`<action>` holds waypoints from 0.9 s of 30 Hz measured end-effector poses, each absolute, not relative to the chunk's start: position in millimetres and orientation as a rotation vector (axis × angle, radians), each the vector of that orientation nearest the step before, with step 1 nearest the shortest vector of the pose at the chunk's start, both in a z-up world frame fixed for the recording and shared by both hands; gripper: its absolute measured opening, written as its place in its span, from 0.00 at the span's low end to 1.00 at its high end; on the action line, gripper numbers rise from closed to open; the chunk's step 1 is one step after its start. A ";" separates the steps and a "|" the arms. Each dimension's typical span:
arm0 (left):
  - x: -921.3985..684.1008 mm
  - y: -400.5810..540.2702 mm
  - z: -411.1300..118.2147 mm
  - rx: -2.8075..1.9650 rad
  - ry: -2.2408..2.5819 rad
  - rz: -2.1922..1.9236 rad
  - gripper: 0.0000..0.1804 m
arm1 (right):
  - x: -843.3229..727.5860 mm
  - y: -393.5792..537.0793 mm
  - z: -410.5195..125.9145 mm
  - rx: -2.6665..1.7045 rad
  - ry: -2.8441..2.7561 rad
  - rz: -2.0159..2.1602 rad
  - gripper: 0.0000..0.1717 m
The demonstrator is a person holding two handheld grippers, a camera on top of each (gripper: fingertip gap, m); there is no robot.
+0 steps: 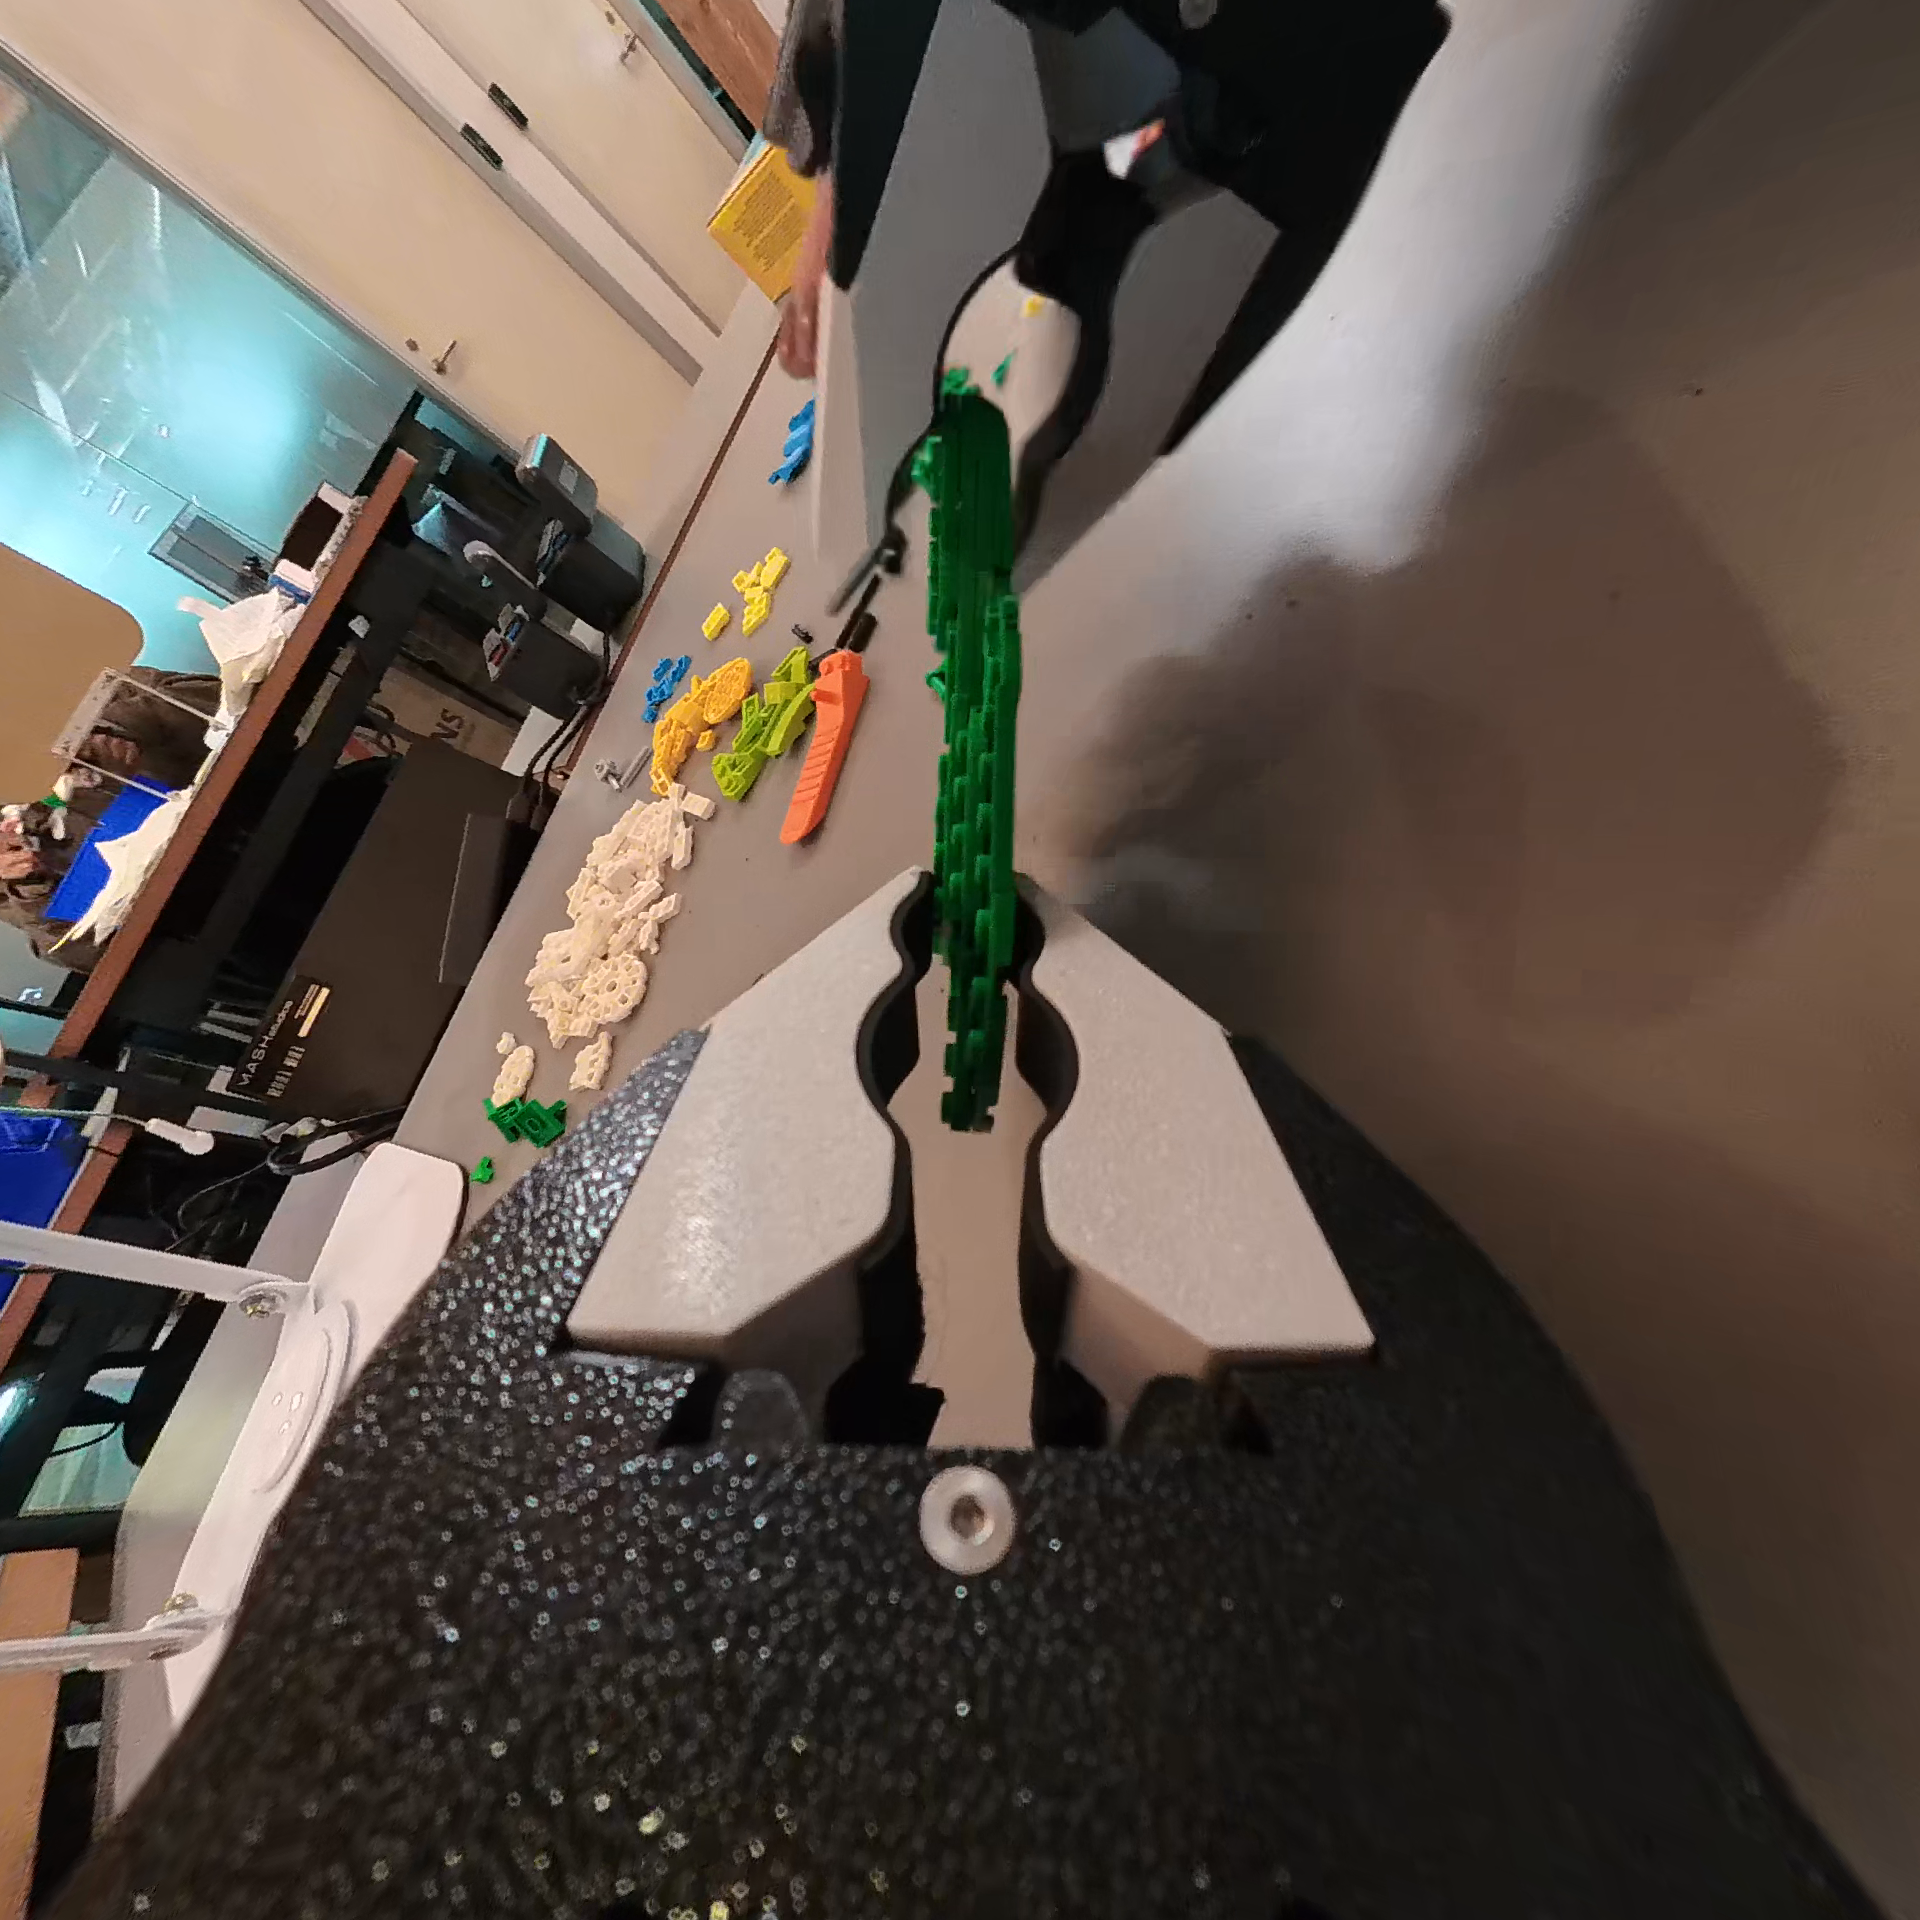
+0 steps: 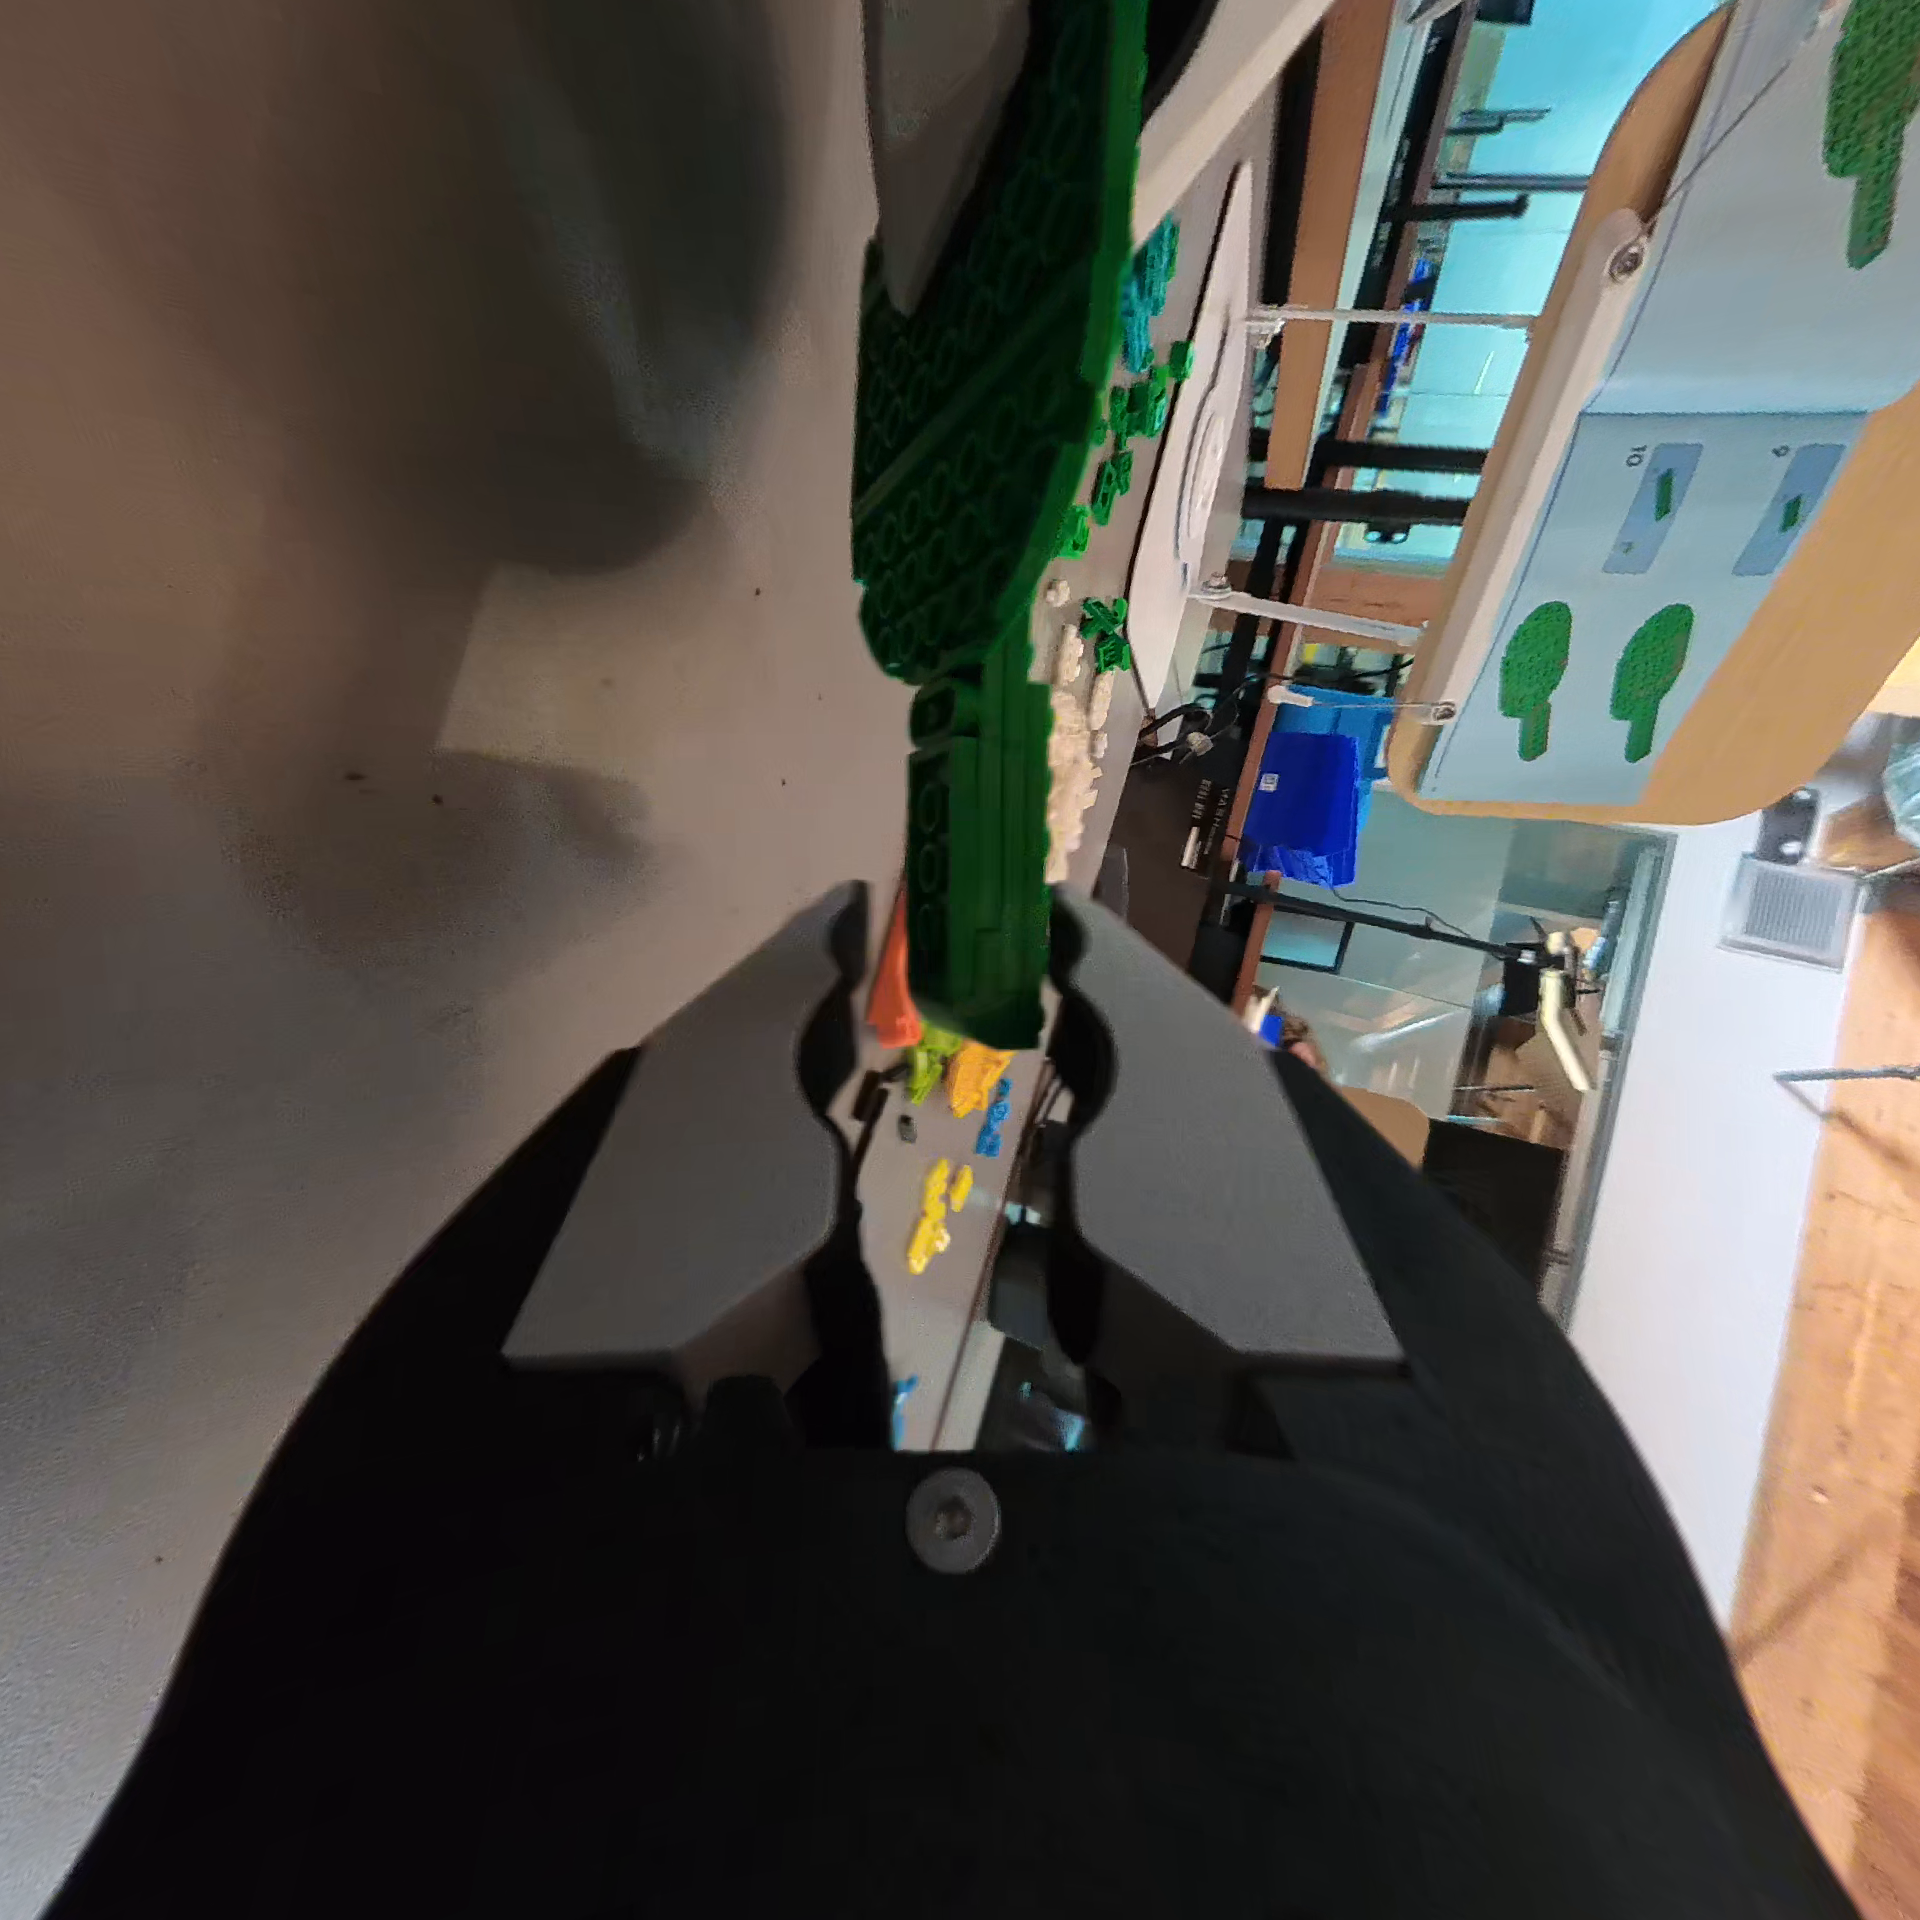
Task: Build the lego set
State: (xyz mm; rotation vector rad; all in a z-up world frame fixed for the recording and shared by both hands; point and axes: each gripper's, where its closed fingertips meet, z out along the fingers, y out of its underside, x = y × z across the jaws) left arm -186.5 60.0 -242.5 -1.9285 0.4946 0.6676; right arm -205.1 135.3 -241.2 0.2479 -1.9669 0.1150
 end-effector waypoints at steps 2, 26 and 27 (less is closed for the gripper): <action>-192.9 58.0 -241.5 -1.929 0.487 0.723 0.05 | -205.8 139.8 -247.8 0.163 -2.024 0.163 0.37; -235.3 40.8 -239.0 -1.958 0.420 1.156 0.05 | -222.2 210.6 -165.3 -0.591 -1.366 1.079 0.16; -234.8 41.2 -239.7 -1.957 0.434 1.162 0.05 | -222.3 209.8 -165.2 -0.589 -1.367 1.087 0.15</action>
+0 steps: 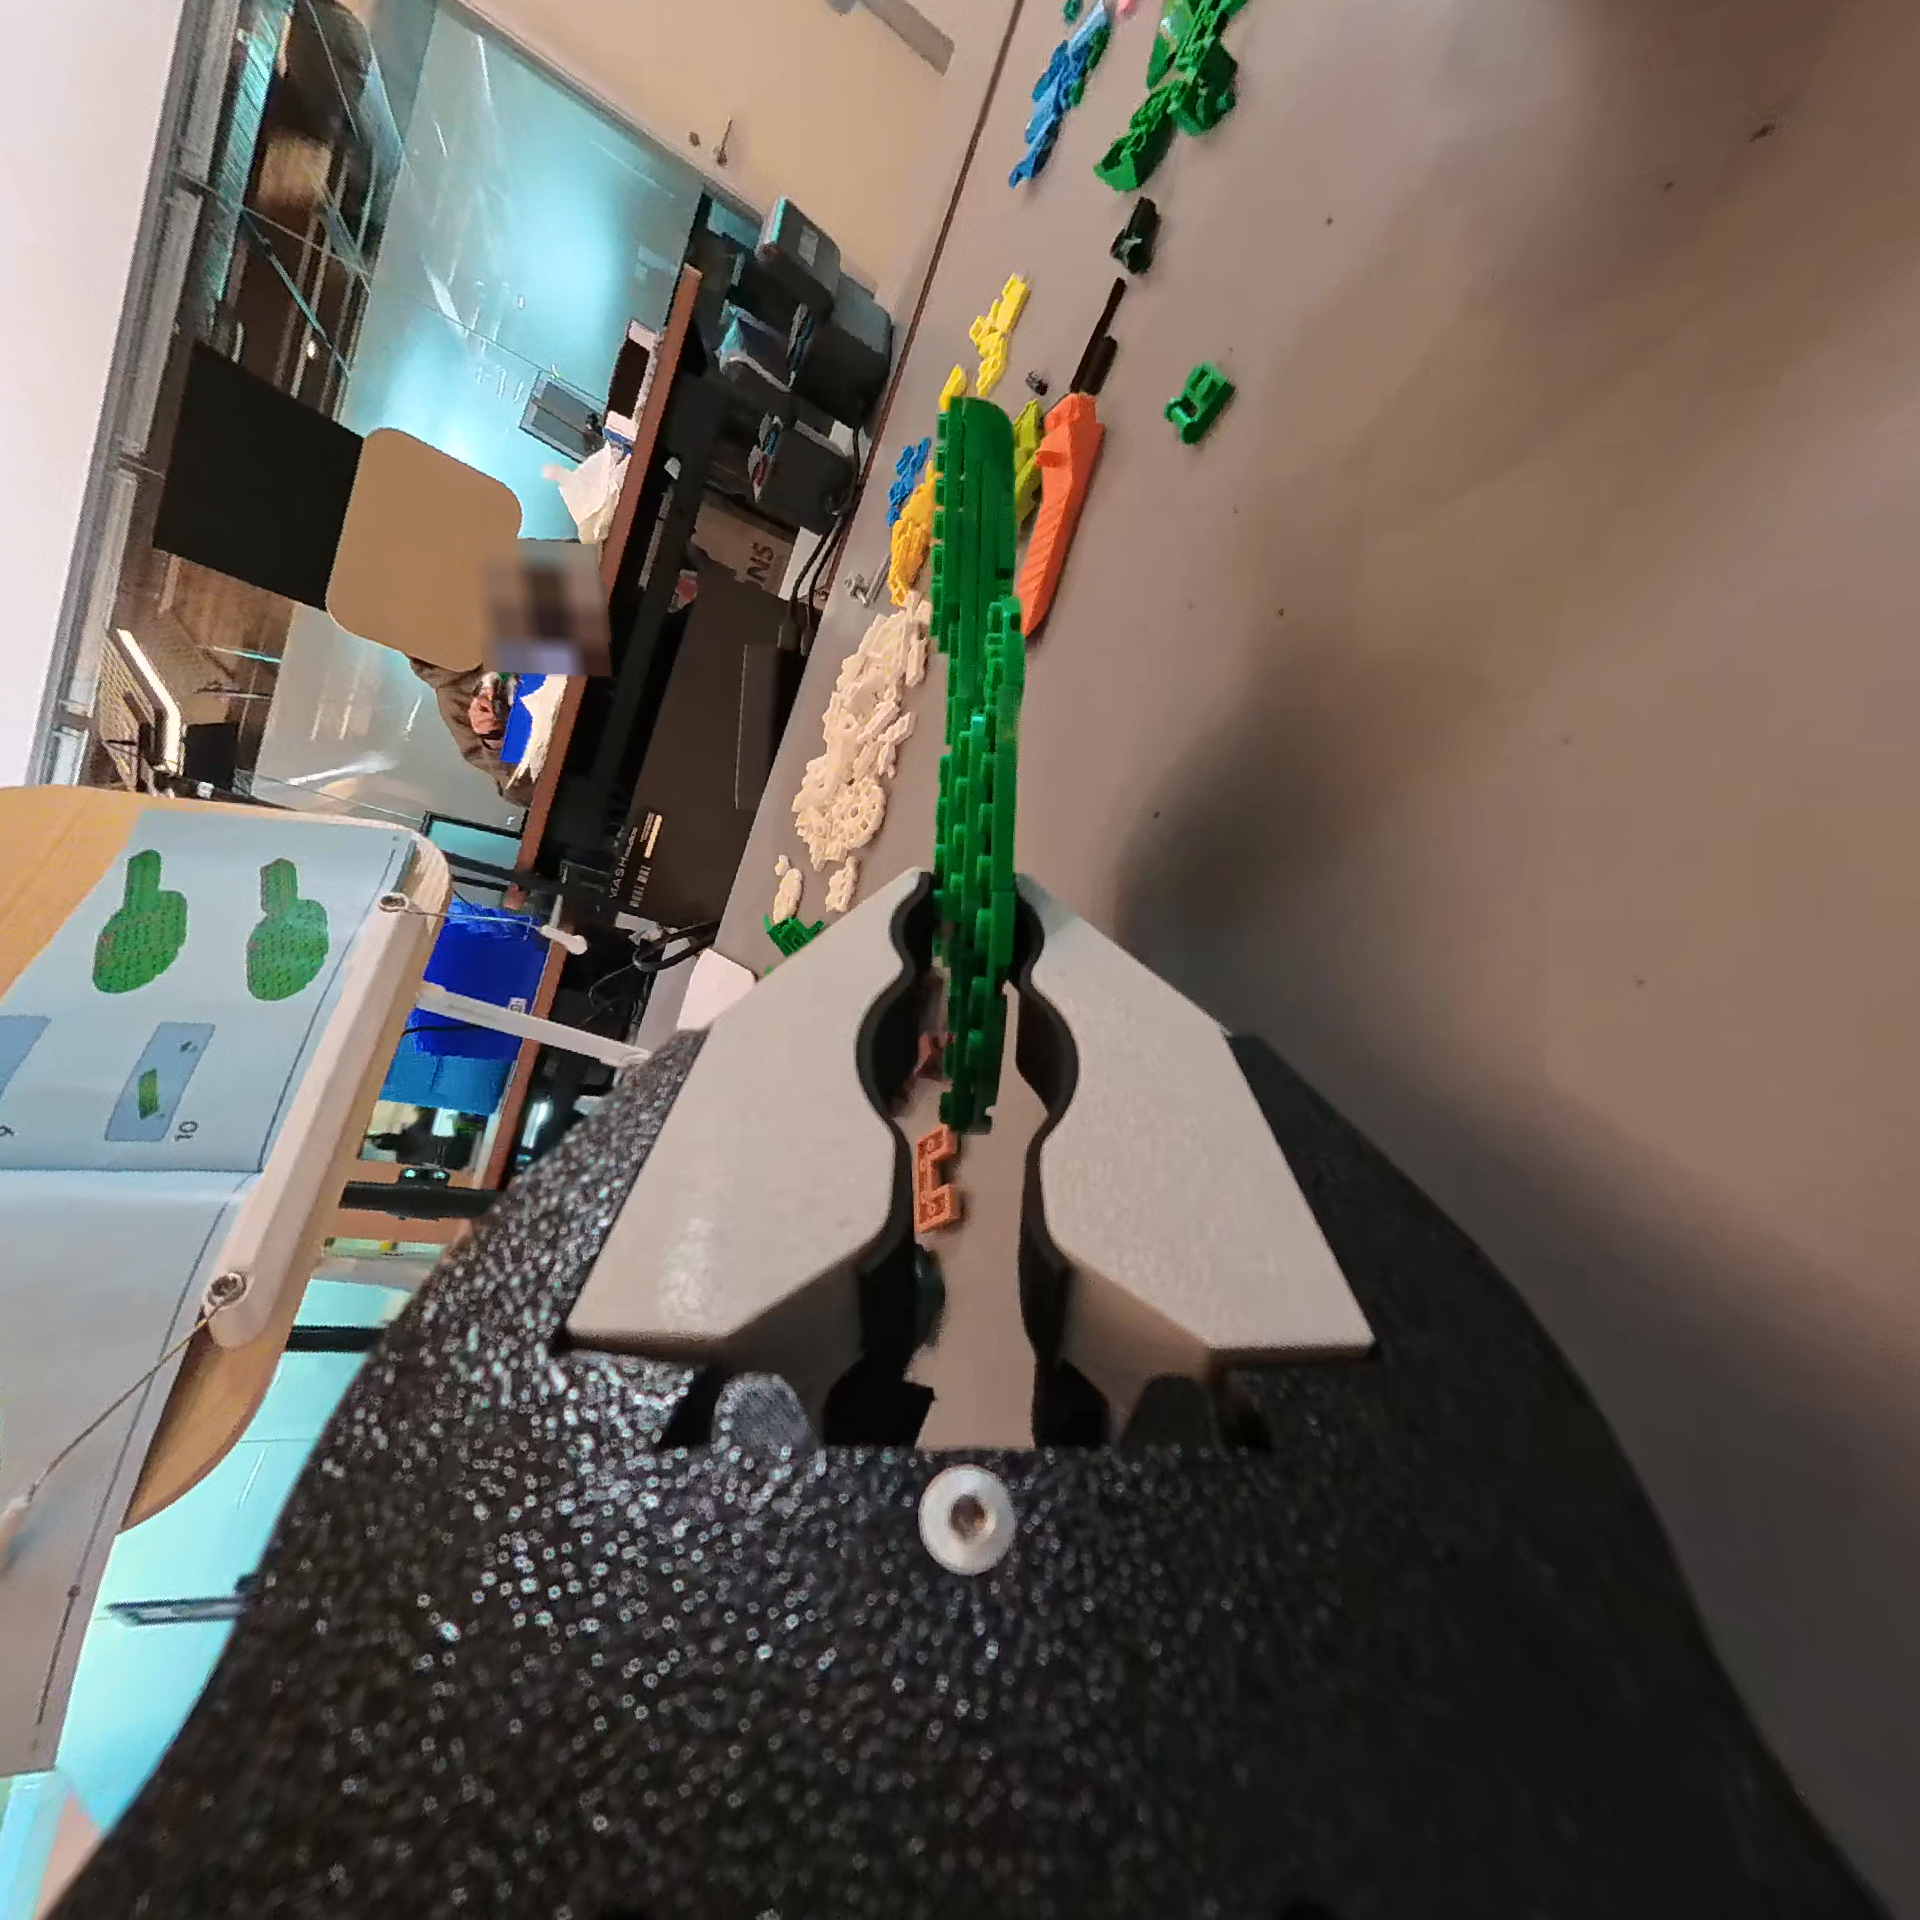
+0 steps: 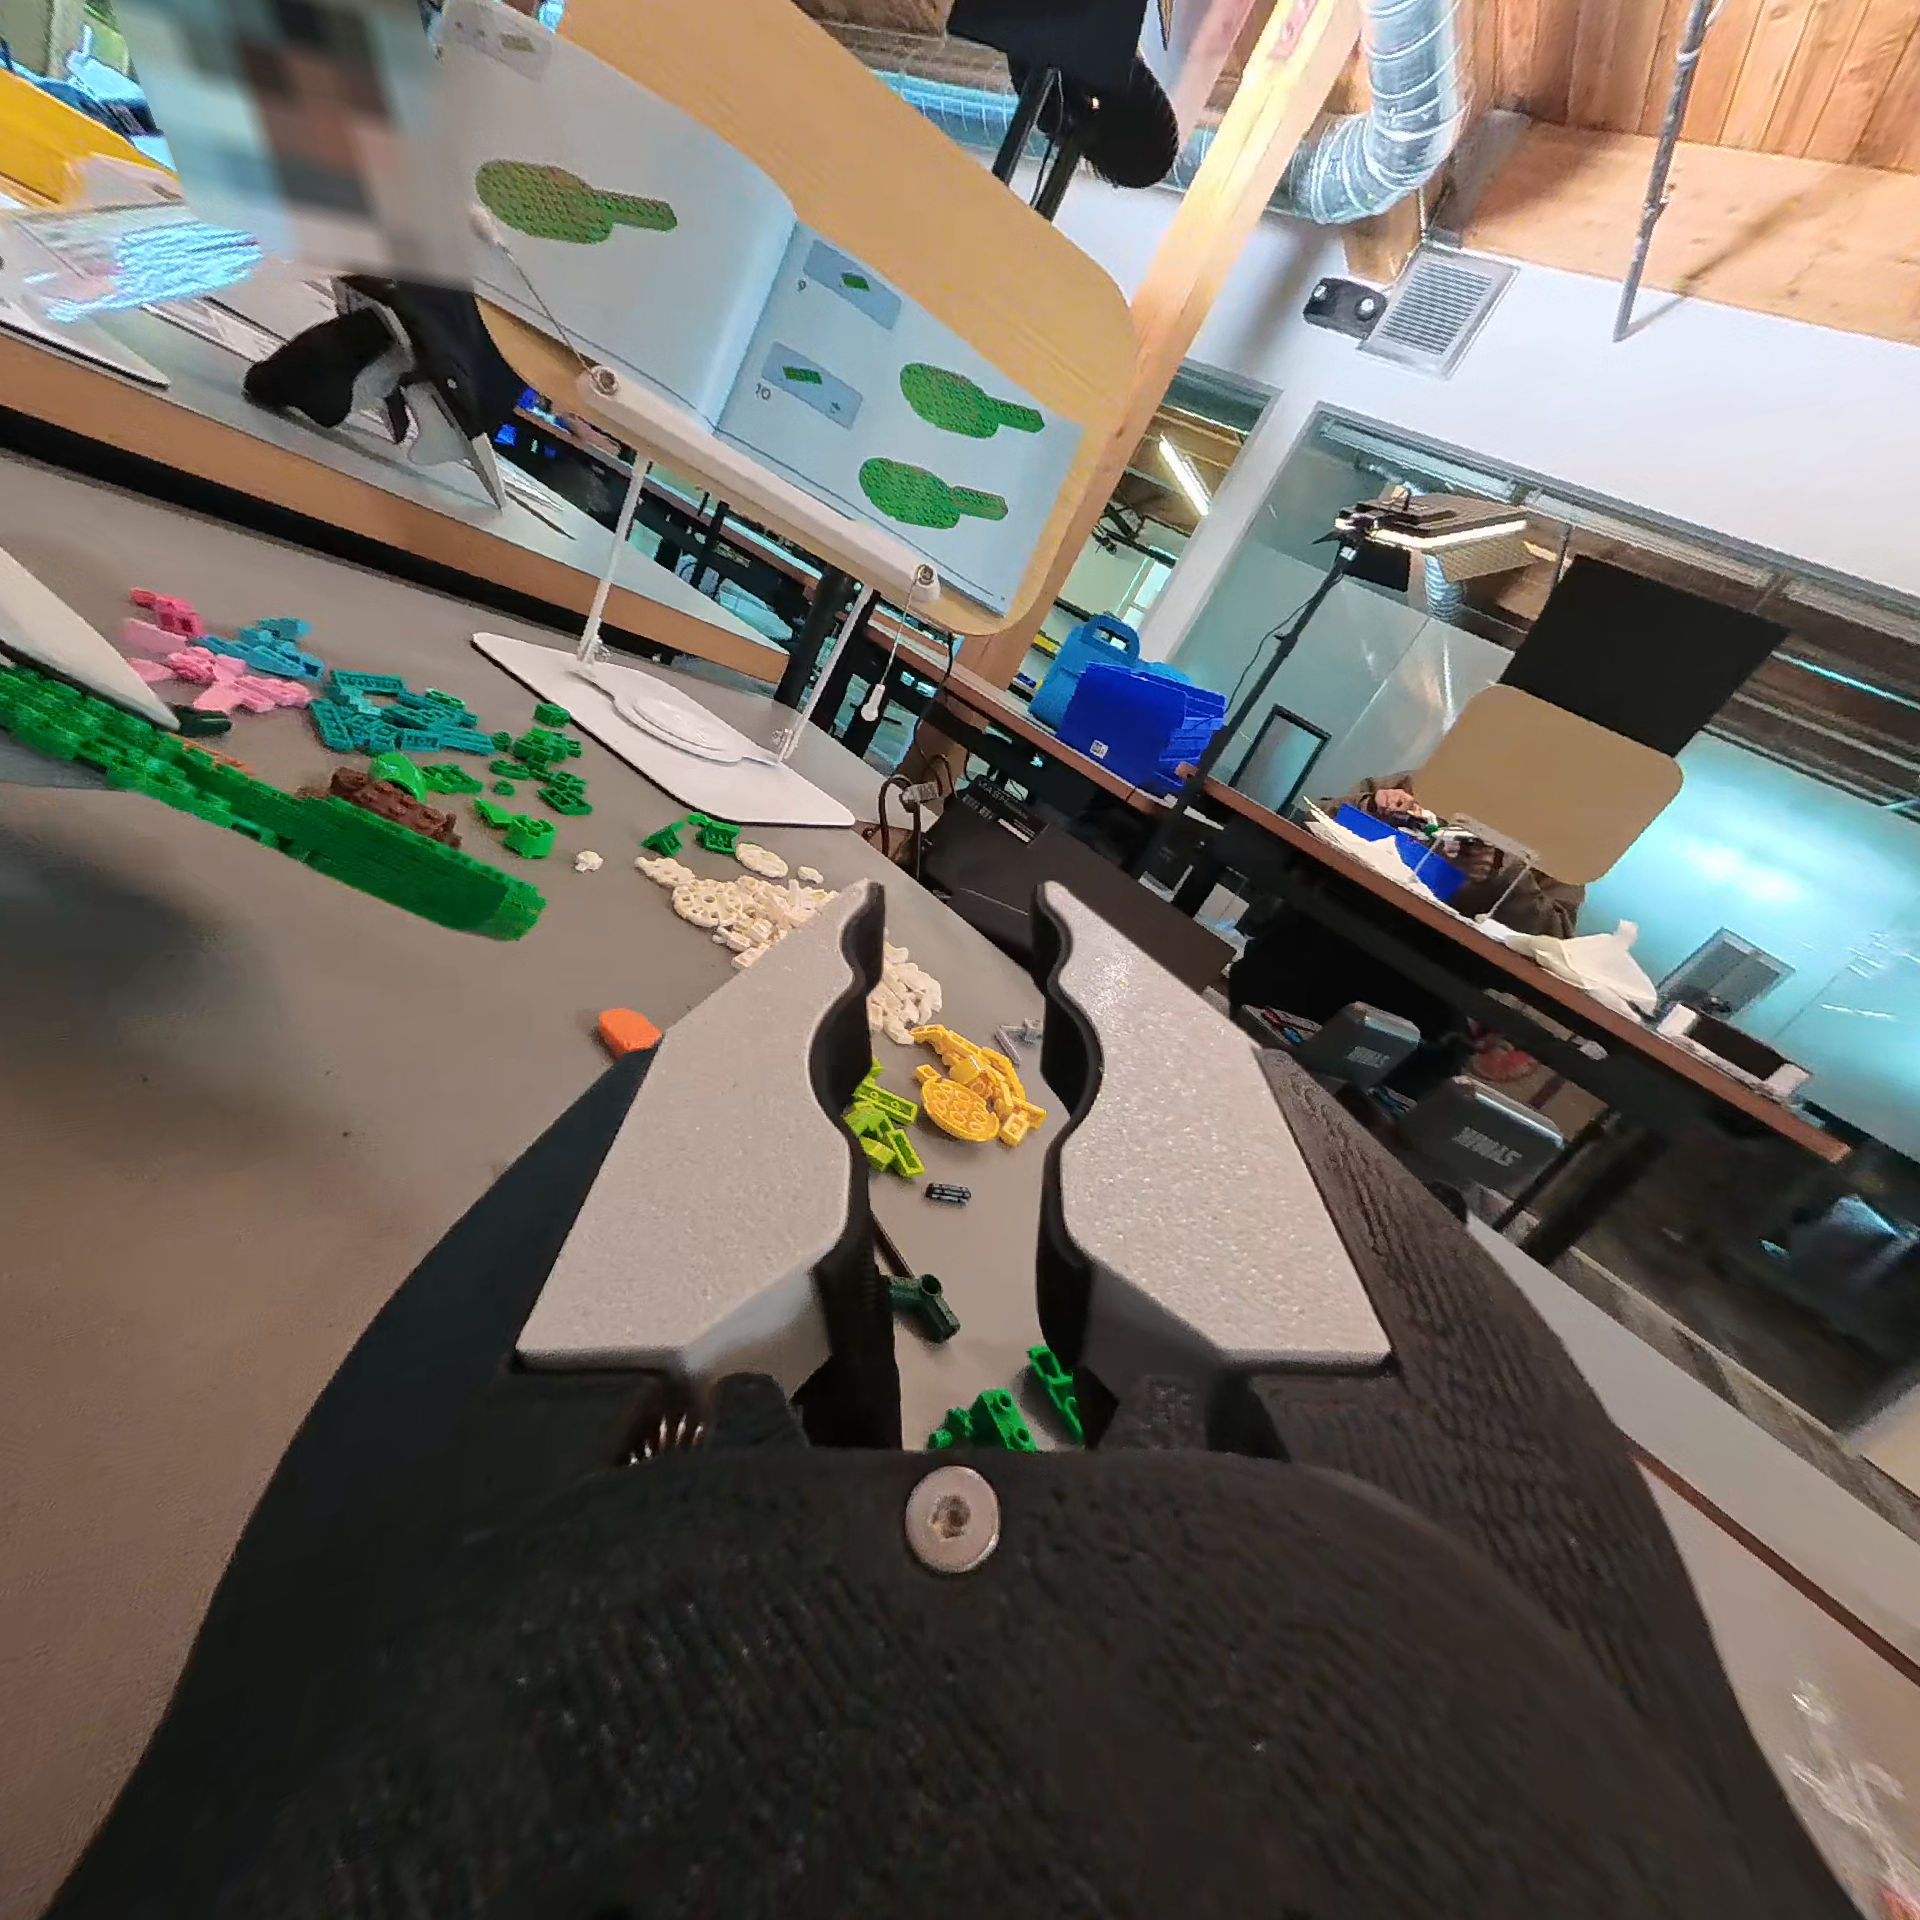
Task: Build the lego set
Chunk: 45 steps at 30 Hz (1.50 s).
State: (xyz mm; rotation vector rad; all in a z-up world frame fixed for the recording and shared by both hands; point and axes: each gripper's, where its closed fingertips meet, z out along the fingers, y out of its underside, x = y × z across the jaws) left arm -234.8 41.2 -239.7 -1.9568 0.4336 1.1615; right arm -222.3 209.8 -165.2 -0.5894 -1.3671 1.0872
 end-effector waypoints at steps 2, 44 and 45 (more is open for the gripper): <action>-230.4 43.7 -243.2 -1.961 0.463 1.123 0.05 | -222.2 207.4 -165.5 -0.581 -1.372 1.095 0.15; -230.2 42.9 -236.5 -1.907 0.481 1.169 0.05 | -220.9 209.9 -165.0 -0.607 -1.366 1.084 0.16; -230.8 42.7 -236.6 -1.909 0.471 1.157 0.05 | -221.4 210.3 -165.5 -0.613 -1.367 1.091 0.15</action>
